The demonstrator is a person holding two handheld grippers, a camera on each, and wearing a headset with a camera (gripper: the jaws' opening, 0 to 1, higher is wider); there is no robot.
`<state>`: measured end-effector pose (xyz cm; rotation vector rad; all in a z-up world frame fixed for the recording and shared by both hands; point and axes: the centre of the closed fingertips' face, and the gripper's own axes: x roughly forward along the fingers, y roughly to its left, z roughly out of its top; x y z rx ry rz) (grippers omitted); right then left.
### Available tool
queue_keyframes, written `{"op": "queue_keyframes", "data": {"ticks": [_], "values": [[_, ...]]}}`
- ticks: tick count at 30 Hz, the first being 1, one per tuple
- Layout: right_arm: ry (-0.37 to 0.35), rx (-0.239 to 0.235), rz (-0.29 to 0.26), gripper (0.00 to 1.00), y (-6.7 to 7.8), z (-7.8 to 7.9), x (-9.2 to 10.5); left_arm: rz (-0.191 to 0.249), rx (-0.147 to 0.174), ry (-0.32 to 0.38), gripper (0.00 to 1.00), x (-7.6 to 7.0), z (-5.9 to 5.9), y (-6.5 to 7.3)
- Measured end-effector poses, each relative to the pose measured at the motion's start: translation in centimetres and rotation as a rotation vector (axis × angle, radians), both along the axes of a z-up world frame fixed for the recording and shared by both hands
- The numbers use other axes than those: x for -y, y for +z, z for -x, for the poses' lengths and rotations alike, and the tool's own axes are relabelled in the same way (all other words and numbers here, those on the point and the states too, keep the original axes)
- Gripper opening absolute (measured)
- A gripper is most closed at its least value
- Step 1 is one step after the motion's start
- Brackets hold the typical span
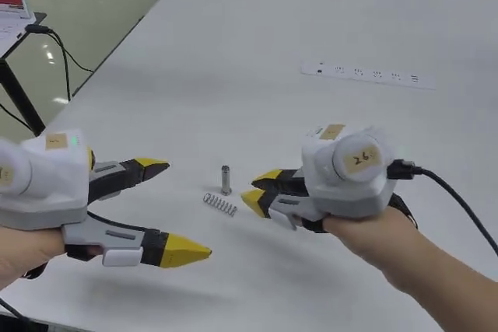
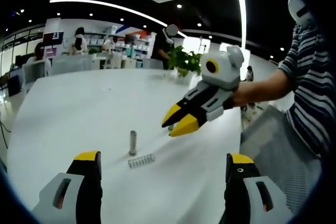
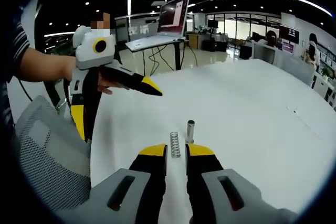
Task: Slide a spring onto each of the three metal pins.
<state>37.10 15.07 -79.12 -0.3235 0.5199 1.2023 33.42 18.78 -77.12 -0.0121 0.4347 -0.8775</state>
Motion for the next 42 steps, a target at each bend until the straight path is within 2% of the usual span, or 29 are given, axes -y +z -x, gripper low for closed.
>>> {"op": "queue_keyframes", "data": {"ticks": [2,7,10,18,25,34,40,42], "values": [[0.002,0.011,0.006,0.10,-0.3,-0.1,-0.5,0.001,0.001,0.001,0.96,0.0,0.0,0.1],[0.006,-0.019,0.033,0.11,-2.1,0.0,-1.7,0.000,0.002,-0.001,0.96,-0.1,0.1,0.1],[0.014,-0.015,0.067,0.11,-3.1,-0.1,-2.1,0.002,0.001,0.002,0.96,-0.2,0.2,0.1],[0.005,-0.028,0.124,0.11,-5.4,-0.9,-2.1,0.006,-0.004,0.012,0.96,-0.5,0.5,-0.1],[0.006,-0.058,0.138,0.11,-6.6,-1.1,-2.2,0.006,-0.006,0.023,0.96,-0.8,0.5,-0.1],[0.032,-0.051,0.138,0.08,-6.9,-1.1,-2.5,0.005,-0.011,0.029,0.95,-0.8,0.6,-0.3],[0.048,-0.067,0.114,0.08,-6.2,-0.6,-2.6,0.005,-0.013,0.018,0.95,-0.3,0.5,-0.4],[0.071,-0.050,0.122,0.07,-5.9,-0.2,-2.5,0.003,-0.013,0.014,0.95,-0.2,0.4,-0.4]]}}
